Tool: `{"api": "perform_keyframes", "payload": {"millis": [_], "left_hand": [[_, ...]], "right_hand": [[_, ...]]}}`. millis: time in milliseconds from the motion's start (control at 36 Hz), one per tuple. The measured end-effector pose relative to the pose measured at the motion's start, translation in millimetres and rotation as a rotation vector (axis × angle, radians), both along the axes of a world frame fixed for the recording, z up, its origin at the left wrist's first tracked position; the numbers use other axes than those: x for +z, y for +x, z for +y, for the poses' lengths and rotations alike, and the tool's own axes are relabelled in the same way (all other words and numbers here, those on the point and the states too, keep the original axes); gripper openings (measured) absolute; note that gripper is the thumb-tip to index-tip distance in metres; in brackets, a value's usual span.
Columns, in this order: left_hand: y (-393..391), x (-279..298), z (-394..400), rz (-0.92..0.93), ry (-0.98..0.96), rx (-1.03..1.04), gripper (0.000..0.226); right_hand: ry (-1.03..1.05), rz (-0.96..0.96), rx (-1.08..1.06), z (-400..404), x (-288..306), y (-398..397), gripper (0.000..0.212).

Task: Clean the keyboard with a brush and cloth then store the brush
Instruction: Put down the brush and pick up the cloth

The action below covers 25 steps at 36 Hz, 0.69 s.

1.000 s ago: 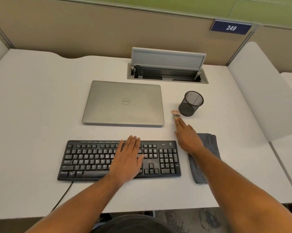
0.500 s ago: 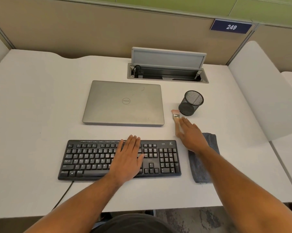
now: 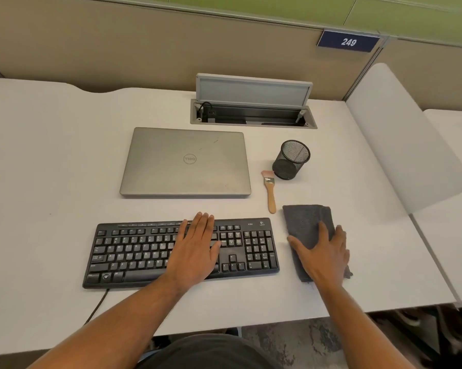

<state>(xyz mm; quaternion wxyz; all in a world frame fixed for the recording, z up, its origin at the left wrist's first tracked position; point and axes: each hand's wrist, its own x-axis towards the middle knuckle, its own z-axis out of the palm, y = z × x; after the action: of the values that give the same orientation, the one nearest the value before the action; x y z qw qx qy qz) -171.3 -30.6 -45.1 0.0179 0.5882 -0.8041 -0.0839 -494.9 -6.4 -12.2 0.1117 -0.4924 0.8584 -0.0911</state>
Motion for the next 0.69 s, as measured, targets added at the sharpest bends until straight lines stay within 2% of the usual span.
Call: {"api": "perform_keyframes", "payload": {"millis": [139,222,333,389,444,500,583,694], "left_hand": [[0.2,-0.6,-0.6,-0.001,-0.003,-0.001,0.073],[0.0,-0.3,-0.4,-0.005,0.003,-0.004,0.073],[0.5,0.6,-0.2,-0.005,0.009,-0.003,0.073],[0.4,0.5,-0.5,0.0,0.007,-0.002,0.073],[0.5,-0.2,-0.9,0.005,0.008,-0.002,0.073],[0.6,-0.3,-1.1,0.012,0.01,0.0,0.073],[1.1,2.3,-1.8,0.044,0.02,-0.006,0.075],[5.8,7.6,-2.9,0.078,0.005,0.016,0.071]], "right_hand": [[0.095,0.022,-0.001,-1.1,-9.7,7.6,0.107],[0.139,0.061,-0.02,-5.0,-10.6,10.1,0.086],[0.066,0.139,0.0,-6.7,-5.6,7.3,0.048],[0.011,0.052,-0.009,-7.6,0.3,4.9,0.036],[-0.036,-0.137,-0.069,-11.2,9.6,7.9,0.028],[-0.092,-0.244,-0.098,-12.9,18.9,19.6,0.024],[-0.191,-0.248,-0.025,-10.7,29.0,51.3,0.025],[-0.125,-0.164,0.176,-6.9,34.4,100.3,0.051]]}}
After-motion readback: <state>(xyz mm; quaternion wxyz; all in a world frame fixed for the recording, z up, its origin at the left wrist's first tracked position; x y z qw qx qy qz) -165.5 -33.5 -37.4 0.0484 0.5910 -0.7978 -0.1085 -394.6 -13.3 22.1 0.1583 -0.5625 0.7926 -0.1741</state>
